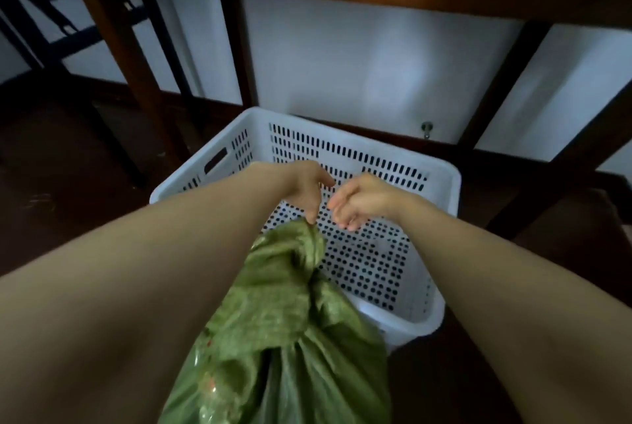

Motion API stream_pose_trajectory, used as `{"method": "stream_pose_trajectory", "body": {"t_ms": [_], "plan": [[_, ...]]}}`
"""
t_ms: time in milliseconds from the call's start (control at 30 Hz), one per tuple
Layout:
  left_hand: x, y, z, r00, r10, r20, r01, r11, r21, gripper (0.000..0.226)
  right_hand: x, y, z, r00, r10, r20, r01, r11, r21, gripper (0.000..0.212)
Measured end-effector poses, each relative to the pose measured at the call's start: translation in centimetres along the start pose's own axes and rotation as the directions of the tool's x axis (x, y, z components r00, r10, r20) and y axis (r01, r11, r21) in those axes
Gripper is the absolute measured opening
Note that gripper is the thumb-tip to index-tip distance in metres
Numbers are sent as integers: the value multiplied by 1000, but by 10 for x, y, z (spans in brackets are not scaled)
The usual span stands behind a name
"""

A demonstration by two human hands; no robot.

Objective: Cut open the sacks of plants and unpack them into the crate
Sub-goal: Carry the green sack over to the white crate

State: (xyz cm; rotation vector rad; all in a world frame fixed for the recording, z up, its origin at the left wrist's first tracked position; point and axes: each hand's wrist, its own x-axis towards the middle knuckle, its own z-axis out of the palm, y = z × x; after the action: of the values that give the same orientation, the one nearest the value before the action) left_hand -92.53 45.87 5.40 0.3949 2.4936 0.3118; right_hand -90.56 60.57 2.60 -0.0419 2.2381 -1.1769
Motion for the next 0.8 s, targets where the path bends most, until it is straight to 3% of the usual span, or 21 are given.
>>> {"method": "stream_pose_trajectory", "body": {"t_ms": [133,200,333,400,667,800], "plan": [[-9,36,-61,943,106,-317,-41,978,205,53,-12,-59,-52,929,-159,-335,71,963,-259,22],[-19,58,-88,885,152,-440,-41,967,251,37,-27,-82,-74,892,-233,-388,55,906,-419,20],[-43,94,-129,755,222,-617,-56,959,277,29,-66,-119,-110,811,-328,-485,70,877,-476,21],[-55,111,-147,723,233,-650,-91,965,246,30,-86,-132,-127,776,-325,-540,57,889,-454,25],[-74,245,-217,766,223,-603,-138,973,185,40,-194,-134,-243,690,-281,-667,50,938,-343,26],[-42,311,-230,778,87,-622,-71,996,50,38,-204,-100,-330,651,-310,-693,55,930,-364,29]]}}
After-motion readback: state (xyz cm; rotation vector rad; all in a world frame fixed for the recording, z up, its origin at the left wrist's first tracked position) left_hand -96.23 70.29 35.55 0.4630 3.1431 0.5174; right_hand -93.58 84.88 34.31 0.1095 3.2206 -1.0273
